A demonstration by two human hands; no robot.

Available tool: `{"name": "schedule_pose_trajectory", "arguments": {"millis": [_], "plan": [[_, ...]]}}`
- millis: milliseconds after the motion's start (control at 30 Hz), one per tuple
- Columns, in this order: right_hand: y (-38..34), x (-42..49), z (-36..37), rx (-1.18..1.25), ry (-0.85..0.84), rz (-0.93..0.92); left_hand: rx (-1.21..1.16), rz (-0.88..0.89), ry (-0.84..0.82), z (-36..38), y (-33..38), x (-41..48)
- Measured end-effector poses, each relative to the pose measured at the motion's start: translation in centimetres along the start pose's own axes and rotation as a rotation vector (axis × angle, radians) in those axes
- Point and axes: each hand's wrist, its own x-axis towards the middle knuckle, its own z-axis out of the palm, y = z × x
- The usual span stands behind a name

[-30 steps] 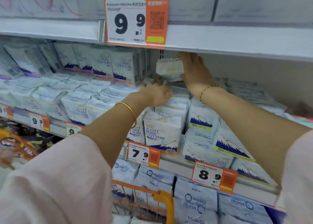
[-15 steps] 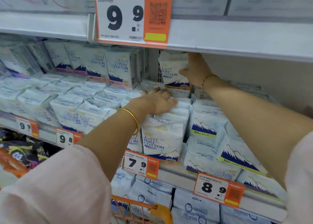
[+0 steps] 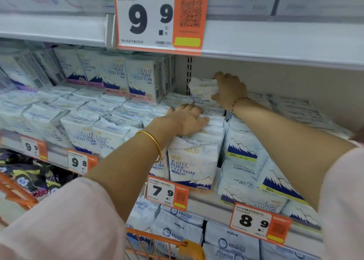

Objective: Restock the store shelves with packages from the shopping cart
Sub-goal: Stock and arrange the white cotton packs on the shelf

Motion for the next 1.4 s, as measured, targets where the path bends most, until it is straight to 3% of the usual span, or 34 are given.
{"name": "schedule_pose_trajectory", "arguments": {"millis": [100, 200, 333, 500, 633, 733, 933, 1000, 1100, 1200, 1267, 1400], "plan": [[0.2, 0.1, 0.6, -0.283, -0.128, 0.038, -0.037, 0.007, -0.011, -0.2, 0.1, 0.0], [0.6, -0.5, 1.4, -0.363, -0.330, 0.069, -0.059, 0.020, -0.039, -0.8, 0.1, -0.3], [0.2, -1.4, 0.2, -0.319, -0.308, 0.043, -0.211, 0.038, 0.052, -2.1, -0.1, -3.1], [-3.3, -5.7, -4.6, -0.084, -0.126, -0.007, -0.511, 0.034, 0.307, -3.0, -1.3, -10.4], [-8.2, -16.7, -5.6, 0.307, 0.157, -0.307, -0.853, -0.053, 0.475, -1.6, -2.8, -18.3], [-11.7, -26.1, -3.3, 0.530, 0.060, -0.424, -1.009, -0.126, 0.438, 1.5, -3.8, -23.4], [-14.3, -33.3, 2.3, 0.660, -0.393, -0.327, -0.866, -0.276, 0.086, 8.4, -5.3, -27.6], [-14.5, -33.4, 3.0, 0.581, -0.446, -0.352, -0.779, -0.348, 0.149, 10.4, -6.3, -27.2], [-14.6, -33.8, 3.6, 0.447, -0.508, -0.426, -0.350, -0.542, 0.212, 11.8, -8.6, -26.6], [-14.5, -33.9, 4.0, 0.428, -0.529, -0.390, -0.013, -0.759, -0.068, 12.9, -9.8, -27.3], [-14.4, -33.9, 4.1, 0.419, -0.538, -0.374, 0.013, -0.842, -0.221, 13.8, -10.2, -27.7], [-14.4, -33.8, 4.5, 0.422, -0.556, -0.349, 0.028, -0.863, -0.356, 16.2, -11.2, -28.2]]}}
